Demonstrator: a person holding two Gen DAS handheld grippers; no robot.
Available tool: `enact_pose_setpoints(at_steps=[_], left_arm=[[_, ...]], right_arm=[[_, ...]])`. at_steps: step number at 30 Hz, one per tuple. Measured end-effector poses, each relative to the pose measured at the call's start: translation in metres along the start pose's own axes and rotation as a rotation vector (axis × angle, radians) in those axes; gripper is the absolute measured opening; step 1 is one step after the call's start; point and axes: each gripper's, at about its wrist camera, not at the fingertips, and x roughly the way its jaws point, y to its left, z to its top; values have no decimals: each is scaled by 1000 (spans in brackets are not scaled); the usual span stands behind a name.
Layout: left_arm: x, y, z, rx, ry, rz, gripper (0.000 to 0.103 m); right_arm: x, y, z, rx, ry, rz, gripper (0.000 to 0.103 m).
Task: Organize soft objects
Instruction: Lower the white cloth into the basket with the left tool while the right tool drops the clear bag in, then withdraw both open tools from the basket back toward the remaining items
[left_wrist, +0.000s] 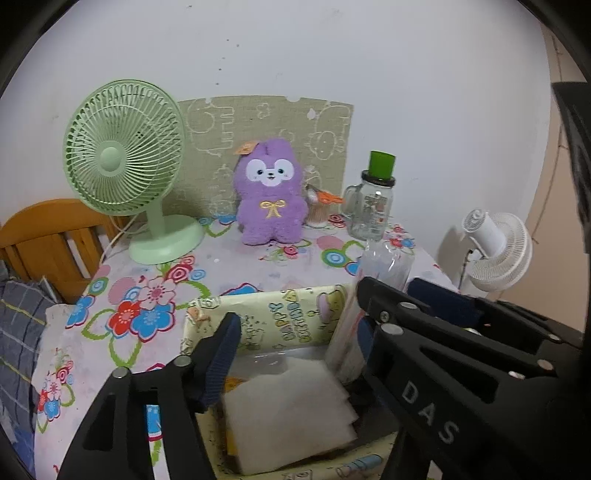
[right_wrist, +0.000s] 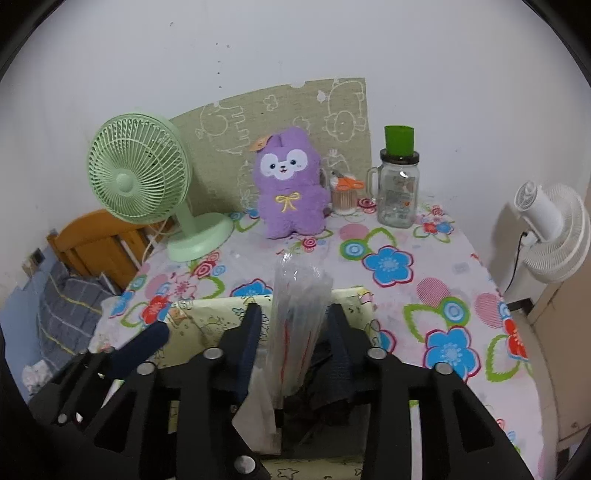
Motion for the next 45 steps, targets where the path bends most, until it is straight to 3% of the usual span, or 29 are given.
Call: enact_pose_setpoints(at_steps=[3,5,15,19,45], left_arm=[[2,3,-1,-9,10,7,74],[1,4,-2,-15,11,-24,83],[-16,5,-6,-22,-12,-24,90],[-26,4,-7,-20,-27,-26,92],[-92,-4,-36,-8,-106,-29,93]], right_arm=[[-1,1,-1,-14,-2,-9,52],[-3,1,-2,-15,-1,26,79],[-20,8,-6,-31,-26,0,81],[-32,10,-8,-37,-48,-19,89],[-102,26,-39,-60,-123,-66,99]])
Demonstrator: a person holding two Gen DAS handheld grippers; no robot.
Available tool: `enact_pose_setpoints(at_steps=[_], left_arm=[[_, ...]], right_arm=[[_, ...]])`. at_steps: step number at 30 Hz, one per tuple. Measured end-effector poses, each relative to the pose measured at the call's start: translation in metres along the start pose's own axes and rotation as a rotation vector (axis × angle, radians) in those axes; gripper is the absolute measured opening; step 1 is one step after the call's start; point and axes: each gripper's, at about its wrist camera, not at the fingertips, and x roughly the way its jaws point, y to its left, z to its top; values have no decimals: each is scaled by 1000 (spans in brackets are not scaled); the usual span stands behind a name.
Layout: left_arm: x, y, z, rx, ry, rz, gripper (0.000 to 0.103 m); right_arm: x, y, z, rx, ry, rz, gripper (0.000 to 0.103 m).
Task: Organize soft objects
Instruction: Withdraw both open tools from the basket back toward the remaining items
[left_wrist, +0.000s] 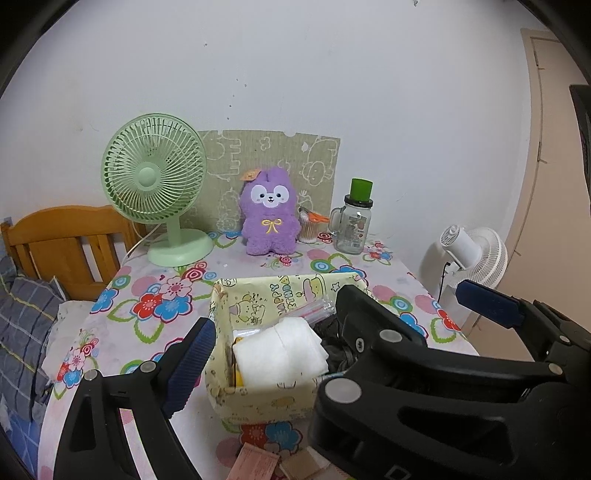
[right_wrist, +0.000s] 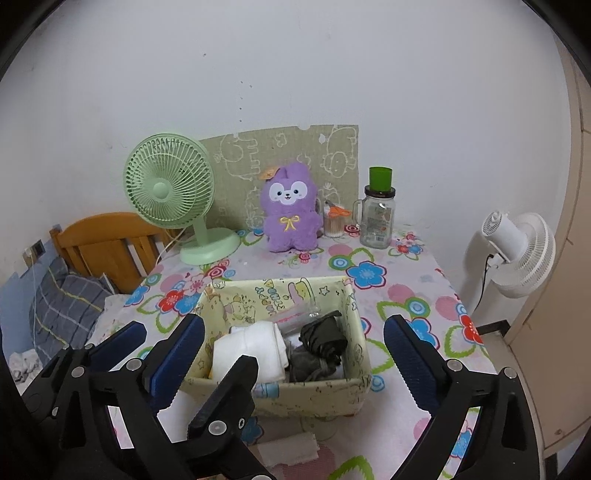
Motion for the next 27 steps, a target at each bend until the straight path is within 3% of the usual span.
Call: enact_pose_setpoints(at_steps=[27], left_arm=[[-36,-2,-35,17,-3,16,93]], right_arm=[[-34,11,-39,-11,2,-35,100]])
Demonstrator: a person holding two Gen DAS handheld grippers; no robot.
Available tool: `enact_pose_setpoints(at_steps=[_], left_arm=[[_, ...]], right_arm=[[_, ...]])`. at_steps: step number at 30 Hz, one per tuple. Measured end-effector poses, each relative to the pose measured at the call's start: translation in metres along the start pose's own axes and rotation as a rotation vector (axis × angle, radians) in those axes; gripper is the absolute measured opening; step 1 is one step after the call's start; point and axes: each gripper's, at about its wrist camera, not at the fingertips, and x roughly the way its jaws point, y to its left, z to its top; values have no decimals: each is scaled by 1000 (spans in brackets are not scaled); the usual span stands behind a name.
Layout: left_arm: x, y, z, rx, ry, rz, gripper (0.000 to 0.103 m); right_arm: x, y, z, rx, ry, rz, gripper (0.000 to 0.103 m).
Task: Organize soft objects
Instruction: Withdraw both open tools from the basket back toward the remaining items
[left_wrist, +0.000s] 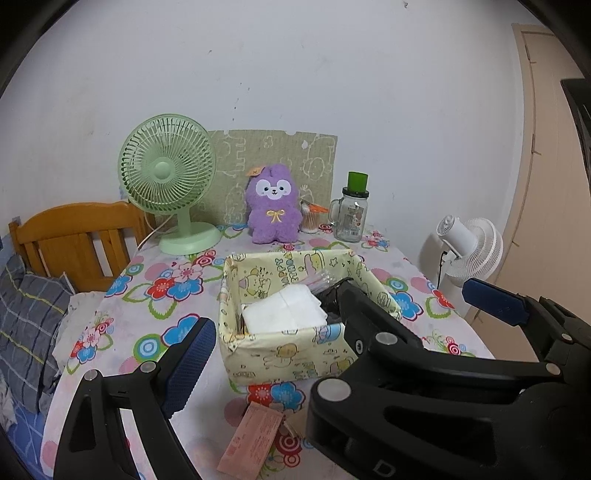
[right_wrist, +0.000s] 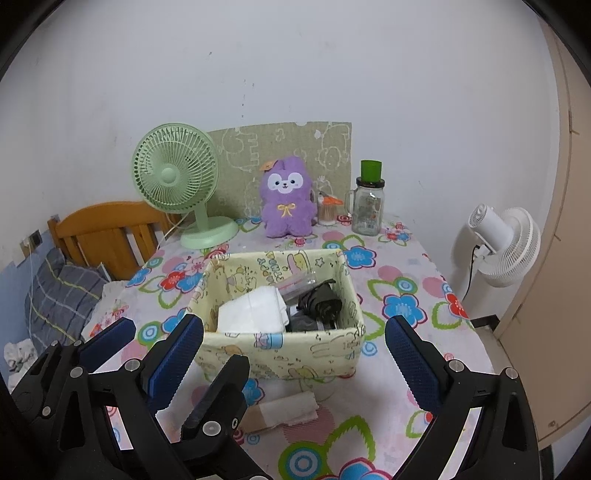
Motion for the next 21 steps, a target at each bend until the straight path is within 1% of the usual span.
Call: enact_pose_setpoints(at_steps=[8,11,21], left_arm=[[0,3,-16,-6,21,1,93],[0,4,-22,-5,27,4,93],[6,7,-41,-19,63,3,93]], right_arm=[[2,3,-16,2,15,-4,100],[3,5,-21,-5,11,-25,100],[12,6,-39,-9,47,-26,100]])
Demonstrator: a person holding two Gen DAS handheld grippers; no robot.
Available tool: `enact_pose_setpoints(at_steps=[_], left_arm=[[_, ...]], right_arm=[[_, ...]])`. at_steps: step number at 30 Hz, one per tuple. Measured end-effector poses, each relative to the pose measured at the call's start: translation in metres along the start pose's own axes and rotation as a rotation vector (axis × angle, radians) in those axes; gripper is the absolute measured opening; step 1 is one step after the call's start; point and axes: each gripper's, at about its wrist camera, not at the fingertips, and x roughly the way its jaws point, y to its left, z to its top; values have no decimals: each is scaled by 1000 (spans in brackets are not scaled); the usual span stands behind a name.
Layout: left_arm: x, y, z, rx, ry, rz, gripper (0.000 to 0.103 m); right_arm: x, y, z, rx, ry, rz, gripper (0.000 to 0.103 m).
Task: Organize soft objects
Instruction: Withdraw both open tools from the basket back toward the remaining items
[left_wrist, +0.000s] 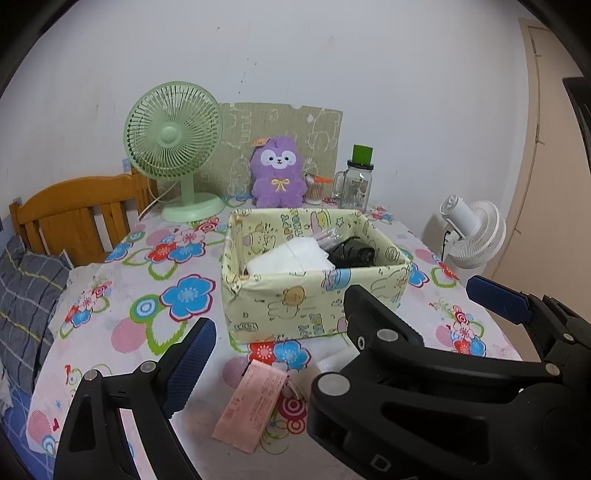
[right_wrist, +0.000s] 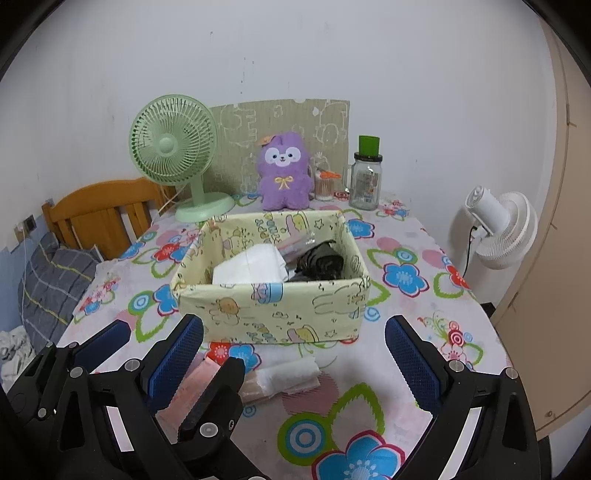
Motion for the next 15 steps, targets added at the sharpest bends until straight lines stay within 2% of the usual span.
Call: enact_pose_setpoints(at_steps=[15], left_arm=[[17,6,-22,-16,64,5,93]], right_arm=[[24,5,-22,-2,78,22,100]])
